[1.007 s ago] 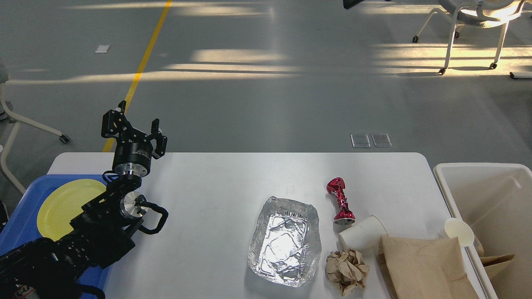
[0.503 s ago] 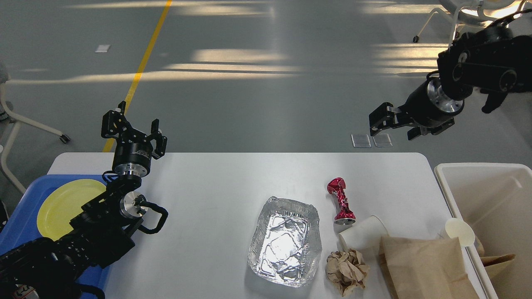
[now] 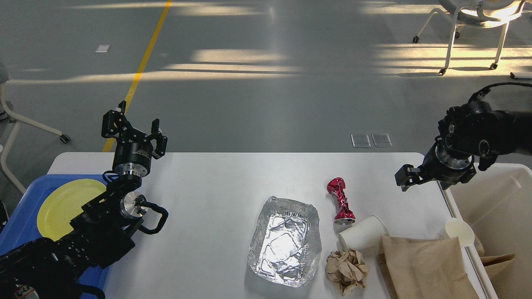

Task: Tidy desktop

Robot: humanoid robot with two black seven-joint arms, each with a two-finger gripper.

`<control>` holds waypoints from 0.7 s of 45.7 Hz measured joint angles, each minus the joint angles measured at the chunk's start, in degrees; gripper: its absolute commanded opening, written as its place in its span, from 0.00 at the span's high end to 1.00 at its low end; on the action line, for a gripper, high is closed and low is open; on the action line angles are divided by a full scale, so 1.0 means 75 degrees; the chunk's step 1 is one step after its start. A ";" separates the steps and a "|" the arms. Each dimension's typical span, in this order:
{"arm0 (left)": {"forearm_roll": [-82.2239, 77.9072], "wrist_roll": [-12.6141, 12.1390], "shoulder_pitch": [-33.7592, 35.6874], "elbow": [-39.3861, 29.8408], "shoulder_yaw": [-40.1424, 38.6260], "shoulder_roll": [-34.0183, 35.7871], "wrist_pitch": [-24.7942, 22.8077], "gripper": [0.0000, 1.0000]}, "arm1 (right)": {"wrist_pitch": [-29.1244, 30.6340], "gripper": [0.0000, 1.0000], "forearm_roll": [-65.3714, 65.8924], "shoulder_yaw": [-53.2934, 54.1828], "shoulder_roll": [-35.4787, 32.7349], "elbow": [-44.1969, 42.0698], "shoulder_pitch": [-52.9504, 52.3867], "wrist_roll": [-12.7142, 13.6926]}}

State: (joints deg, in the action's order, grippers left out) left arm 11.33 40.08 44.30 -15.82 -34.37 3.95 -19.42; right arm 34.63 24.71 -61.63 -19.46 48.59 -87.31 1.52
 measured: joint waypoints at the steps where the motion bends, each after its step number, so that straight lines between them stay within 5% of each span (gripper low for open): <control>1: 0.0000 0.0000 0.0000 0.0000 0.0000 0.0000 0.0000 0.03 | -0.0080 0.01 0.0028 0.0001 0.0000 -0.0141 0.0194 0.0000; 12: 0.0000 0.0000 0.0000 0.0000 0.0000 0.0000 0.0000 0.03 | -0.0460 0.01 0.0153 -0.0016 -0.0031 -0.0827 0.1376 -0.0002; 32: 0.0000 0.0000 0.0000 0.0000 0.0000 0.0000 0.0000 0.03 | -0.0344 0.02 0.0538 -0.0152 -0.0635 0.0113 0.0787 -0.0006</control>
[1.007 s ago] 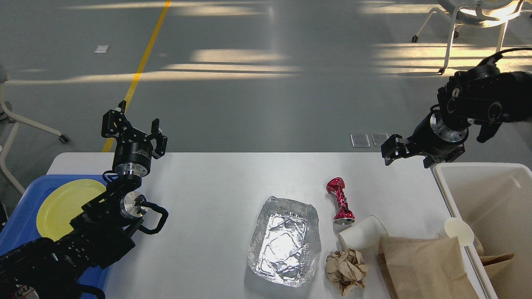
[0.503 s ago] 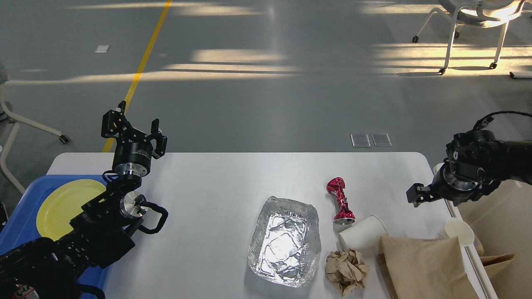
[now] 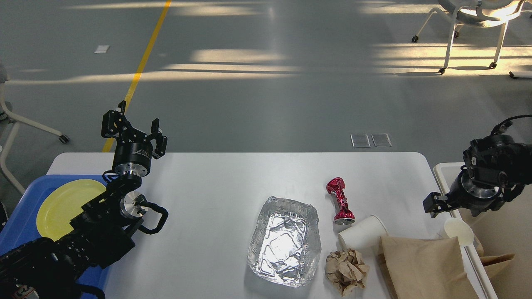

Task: Tidy desktop

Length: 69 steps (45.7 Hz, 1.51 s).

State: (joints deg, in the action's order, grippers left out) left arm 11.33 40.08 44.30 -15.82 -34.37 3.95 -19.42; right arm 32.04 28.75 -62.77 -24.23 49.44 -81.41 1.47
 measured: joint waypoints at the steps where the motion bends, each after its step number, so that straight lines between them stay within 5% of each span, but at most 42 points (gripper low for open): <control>1: 0.0000 0.0000 0.0000 0.0000 0.0000 0.0000 0.0000 0.03 | 0.0015 0.02 0.0000 -0.0007 -0.0015 0.0069 -0.0055 0.0001; 18: 0.0000 0.0000 0.0000 0.0000 0.0000 0.0000 0.0000 0.03 | 0.0498 0.03 -0.0943 0.0218 -0.0093 0.0382 -0.0192 -0.0013; 36: 0.0000 0.0000 0.0000 0.0000 0.0000 0.0000 0.0000 0.03 | -0.0443 0.10 -0.1254 0.0295 -0.0040 -0.0577 0.1098 0.0004; 44: 0.0000 0.0000 0.0000 0.0000 0.0000 0.0000 0.0000 0.03 | -0.0575 0.34 -0.1255 0.0510 -0.0008 -0.0851 0.1460 0.0004; 49: 0.0000 0.0000 0.0000 0.0000 0.0000 0.0000 0.0000 0.03 | -0.0581 0.76 -0.1246 0.0641 0.0047 -0.1026 0.1682 0.0004; 53: 0.0000 0.0000 0.0000 0.0000 0.0000 0.0000 0.0000 0.03 | -0.0607 0.93 -0.1245 0.0687 0.0099 -0.1114 0.1784 0.0004; 57: 0.0000 0.0000 0.0000 0.0000 0.0000 0.0000 0.0000 0.03 | -0.0624 1.00 -0.1243 0.0734 0.0130 -0.1190 0.1850 0.0004; 69: 0.0000 0.0000 0.0000 0.0000 0.0000 0.0000 0.0000 0.03 | -0.0600 1.00 -0.1244 0.0863 0.0137 -0.1226 0.1654 -0.0048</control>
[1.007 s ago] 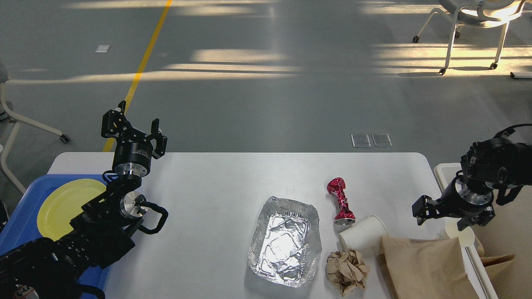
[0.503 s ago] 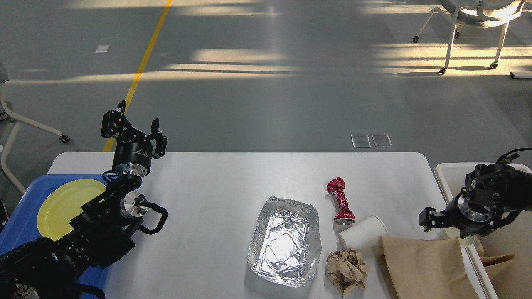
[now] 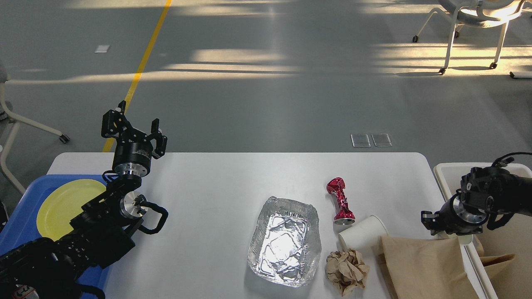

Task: Tidy desktop

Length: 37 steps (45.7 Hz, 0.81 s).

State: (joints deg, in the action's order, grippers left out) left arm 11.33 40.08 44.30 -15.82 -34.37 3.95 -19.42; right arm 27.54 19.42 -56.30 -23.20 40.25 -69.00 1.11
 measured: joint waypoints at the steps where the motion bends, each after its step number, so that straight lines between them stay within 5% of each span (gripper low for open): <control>1: 0.0000 0.0000 0.0000 0.0000 0.0000 0.0000 0.0000 0.03 | 0.0011 1.00 0.0000 0.0001 0.0000 0.0000 -0.0050 -0.0002; 23: 0.0000 0.0000 0.0000 0.0000 0.0000 0.0000 0.0000 0.03 | 0.0297 1.00 0.0003 -0.0164 -0.0007 0.0108 -0.1317 -0.0031; 37: 0.0000 0.0000 0.0000 0.0000 0.0000 0.0000 0.0000 0.03 | 0.2644 1.00 0.0013 -0.0149 -0.0303 0.0163 -0.5012 -0.0434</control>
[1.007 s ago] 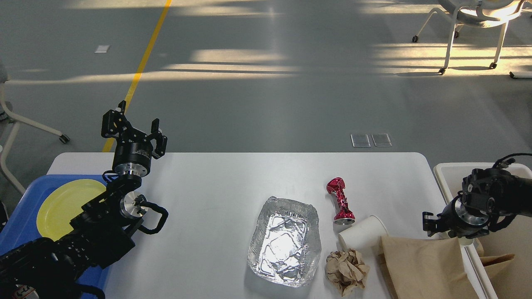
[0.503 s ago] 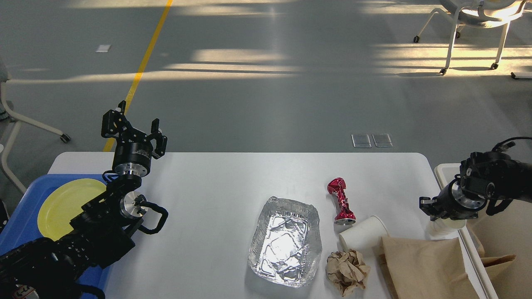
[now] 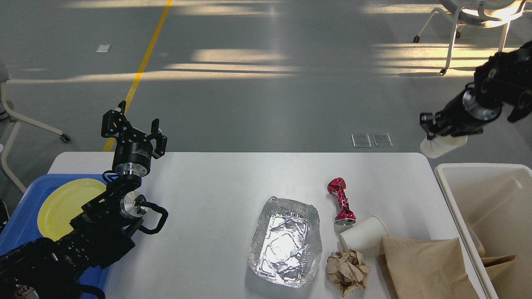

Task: Tidy desktop

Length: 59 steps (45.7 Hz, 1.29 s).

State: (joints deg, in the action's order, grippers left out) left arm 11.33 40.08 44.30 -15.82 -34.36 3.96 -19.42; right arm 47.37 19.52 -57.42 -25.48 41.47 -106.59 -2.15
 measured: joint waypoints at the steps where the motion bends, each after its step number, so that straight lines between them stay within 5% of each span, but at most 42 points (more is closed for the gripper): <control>1: 0.0000 0.0000 0.0000 0.0000 0.0000 0.0000 0.0000 0.03 | 0.0181 1.00 0.0000 0.0011 -0.0005 0.0002 -0.0260 -0.0050; 7: 0.0000 0.0000 0.0000 0.0000 0.0000 0.0000 0.0000 0.03 | 0.0957 1.00 -0.0008 0.0141 -0.0012 0.0101 -0.2152 -0.0401; 16: 0.0000 0.0000 0.0000 0.0000 0.0000 0.0000 0.0000 0.03 | 0.1017 1.00 -0.0020 0.0765 -0.0100 0.0393 -0.4249 -0.0616; 27: 0.0000 0.0000 0.0000 0.0000 0.0000 0.0000 0.0000 0.03 | 0.1018 1.00 -0.0005 0.1395 -0.0292 0.0580 -0.4883 -0.0582; 46: 0.0000 0.0000 0.0000 0.0000 0.0000 0.0000 0.0000 0.03 | 0.0918 1.00 0.0396 0.0760 -0.0141 -0.0672 -0.0265 -0.0442; 59: 0.0000 0.0000 0.0000 0.0000 0.0000 0.0000 0.0000 0.03 | -0.1292 1.00 0.0443 0.0009 0.0046 -0.2691 0.3538 -0.0442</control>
State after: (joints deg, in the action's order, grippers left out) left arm 11.33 40.08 44.30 -15.82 -34.36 3.95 -19.42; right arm 37.68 22.84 -57.35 -25.13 21.29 -80.05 -5.46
